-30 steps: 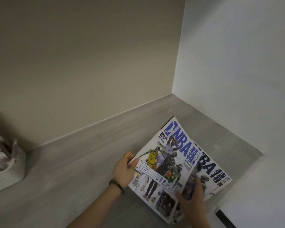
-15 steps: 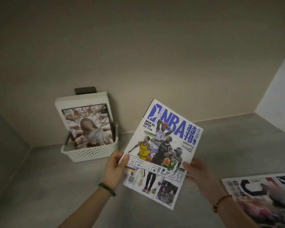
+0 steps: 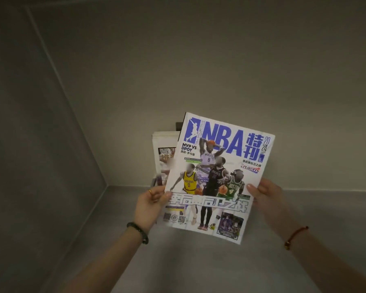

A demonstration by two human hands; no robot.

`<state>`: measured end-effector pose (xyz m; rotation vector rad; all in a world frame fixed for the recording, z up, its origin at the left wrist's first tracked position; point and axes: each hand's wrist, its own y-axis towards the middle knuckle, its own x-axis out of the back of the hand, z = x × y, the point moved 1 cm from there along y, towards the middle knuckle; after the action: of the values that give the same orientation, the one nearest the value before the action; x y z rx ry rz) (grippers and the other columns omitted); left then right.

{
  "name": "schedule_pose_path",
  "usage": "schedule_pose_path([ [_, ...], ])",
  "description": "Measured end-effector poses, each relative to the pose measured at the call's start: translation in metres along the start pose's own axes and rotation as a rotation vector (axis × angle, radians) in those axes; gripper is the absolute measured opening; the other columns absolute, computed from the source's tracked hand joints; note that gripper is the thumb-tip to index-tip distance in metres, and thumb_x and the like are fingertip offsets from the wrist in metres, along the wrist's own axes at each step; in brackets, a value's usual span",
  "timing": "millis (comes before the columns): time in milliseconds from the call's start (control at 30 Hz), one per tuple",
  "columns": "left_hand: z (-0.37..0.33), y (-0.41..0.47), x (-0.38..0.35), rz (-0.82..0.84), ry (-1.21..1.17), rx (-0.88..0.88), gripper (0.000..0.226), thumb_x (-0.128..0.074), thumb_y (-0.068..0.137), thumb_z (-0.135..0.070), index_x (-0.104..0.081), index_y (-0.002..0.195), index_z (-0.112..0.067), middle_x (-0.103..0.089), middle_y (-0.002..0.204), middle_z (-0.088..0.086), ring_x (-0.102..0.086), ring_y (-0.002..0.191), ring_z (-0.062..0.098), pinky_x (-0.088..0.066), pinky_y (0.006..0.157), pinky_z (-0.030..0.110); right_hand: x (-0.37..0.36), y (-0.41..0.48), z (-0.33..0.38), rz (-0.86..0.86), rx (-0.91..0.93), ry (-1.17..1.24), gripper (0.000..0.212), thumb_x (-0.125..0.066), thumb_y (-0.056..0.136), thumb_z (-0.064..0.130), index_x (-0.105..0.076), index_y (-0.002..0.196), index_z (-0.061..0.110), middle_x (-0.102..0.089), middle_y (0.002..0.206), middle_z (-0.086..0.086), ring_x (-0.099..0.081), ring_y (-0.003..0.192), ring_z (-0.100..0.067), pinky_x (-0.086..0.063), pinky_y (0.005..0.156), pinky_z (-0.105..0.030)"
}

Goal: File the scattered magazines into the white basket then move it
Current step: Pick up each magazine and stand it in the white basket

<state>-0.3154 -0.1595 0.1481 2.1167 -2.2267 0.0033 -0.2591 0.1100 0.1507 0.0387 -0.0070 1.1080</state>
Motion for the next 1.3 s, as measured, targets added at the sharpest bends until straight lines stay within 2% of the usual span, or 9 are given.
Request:
schedule_pose_path([
  [267, 0.005, 0.067, 0.012, -0.046, -0.076, 0.016, 0.016, -0.064, 0.077, 0.002, -0.067, 0.078, -0.014, -0.073, 0.064, -0.012, -0.068, 0.057, 0.001, -0.054, 0.051, 0.013, -0.04, 0.069, 0.016, -0.032, 0.123, 0.005, 0.021, -0.063, 0.079, 0.001, -0.063, 0.081, 0.022, -0.07, 0.088, -0.007, -0.068, 0.074, -0.012, -0.057, 0.063, -0.03],
  [467, 0.011, 0.118, 0.021, -0.073, 0.016, -0.02, 0.013, -0.064, 0.076, 0.005, -0.062, 0.082, -0.007, -0.067, 0.069, -0.004, -0.065, 0.054, -0.004, -0.053, 0.051, 0.011, -0.074, 0.113, 0.028, -0.045, 0.215, 0.031, 0.014, -0.065, 0.077, -0.001, -0.062, 0.08, 0.013, -0.066, 0.077, 0.006, -0.066, 0.059, 0.006, -0.053, 0.053, -0.009],
  [567, 0.027, 0.133, 0.023, -0.084, 0.088, 0.017, 0.011, -0.061, 0.08, 0.002, -0.062, 0.081, -0.009, -0.065, 0.073, -0.002, -0.065, 0.057, 0.001, -0.053, 0.05, 0.011, -0.087, 0.123, 0.015, -0.032, 0.185, -0.003, 0.02, -0.066, 0.076, -0.002, -0.06, 0.073, 0.016, -0.065, 0.073, 0.007, -0.064, 0.054, 0.007, -0.051, 0.05, -0.008],
  [700, 0.058, 0.139, 0.022, -0.119, 0.141, 0.093, 0.011, -0.059, 0.081, 0.002, -0.061, 0.09, -0.004, -0.062, 0.076, 0.002, -0.06, 0.07, 0.018, -0.052, 0.062, 0.027, -0.094, 0.124, -0.013, -0.047, 0.147, -0.121, 0.024, -0.068, 0.074, 0.0, -0.06, 0.068, 0.022, -0.067, 0.074, 0.001, -0.063, 0.051, 0.005, -0.048, 0.045, -0.006],
  [867, 0.084, 0.139, 0.019, -0.151, 0.114, 0.19, 0.005, -0.059, 0.084, -0.007, -0.058, 0.088, -0.005, -0.06, 0.076, 0.001, -0.057, 0.078, 0.023, -0.05, 0.061, 0.027, -0.094, 0.119, -0.049, -0.054, 0.03, -0.305, 0.003, -0.067, 0.076, 0.005, -0.068, 0.076, 0.008, -0.066, 0.075, -0.002, -0.06, 0.057, -0.001, -0.047, 0.052, -0.016],
  [1000, 0.084, 0.142, 0.016, -0.16, 0.138, 0.204, 0.014, -0.057, 0.086, -0.02, -0.051, 0.09, -0.007, -0.06, 0.094, 0.009, -0.056, 0.09, 0.027, -0.054, 0.074, 0.042, -0.097, 0.118, -0.063, -0.067, 0.005, -0.36, 0.024, -0.063, 0.08, 0.008, -0.061, 0.058, 0.018, -0.064, 0.065, 0.001, -0.055, 0.048, 0.009, -0.041, 0.041, -0.008],
  [1067, 0.083, 0.143, 0.014, -0.174, 0.183, 0.204, 0.017, -0.057, 0.086, -0.021, -0.05, 0.091, -0.006, -0.059, 0.098, 0.011, -0.056, 0.092, 0.028, -0.053, 0.083, 0.046, -0.097, 0.12, -0.065, -0.052, 0.002, -0.409, 0.019, -0.063, 0.081, 0.012, -0.065, 0.063, 0.017, -0.063, 0.065, 0.003, -0.054, 0.048, 0.01, -0.038, 0.038, -0.004],
  [1233, 0.075, 0.134, 0.009, -0.296, 0.257, 0.188, 0.023, -0.062, 0.082, -0.025, -0.046, 0.093, -0.012, -0.055, 0.095, 0.004, -0.053, 0.072, 0.013, -0.043, 0.058, 0.024, -0.09, 0.114, -0.065, -0.025, 0.012, -0.528, 0.01, -0.062, 0.081, 0.01, -0.072, 0.084, 0.007, -0.063, 0.071, 0.003, -0.051, 0.055, 0.005, -0.035, 0.043, -0.002],
  [1300, 0.07, 0.124, 0.006, -0.31, 0.216, 0.142, 0.024, -0.064, 0.081, -0.021, -0.044, 0.092, -0.012, -0.055, 0.094, 0.006, -0.055, 0.077, 0.018, -0.044, 0.063, 0.026, -0.081, 0.102, -0.065, -0.062, -0.029, -0.422, 0.012, -0.062, 0.08, 0.005, -0.07, 0.087, 0.011, -0.065, 0.072, 0.003, -0.054, 0.06, 0.005, -0.039, 0.049, -0.009],
])
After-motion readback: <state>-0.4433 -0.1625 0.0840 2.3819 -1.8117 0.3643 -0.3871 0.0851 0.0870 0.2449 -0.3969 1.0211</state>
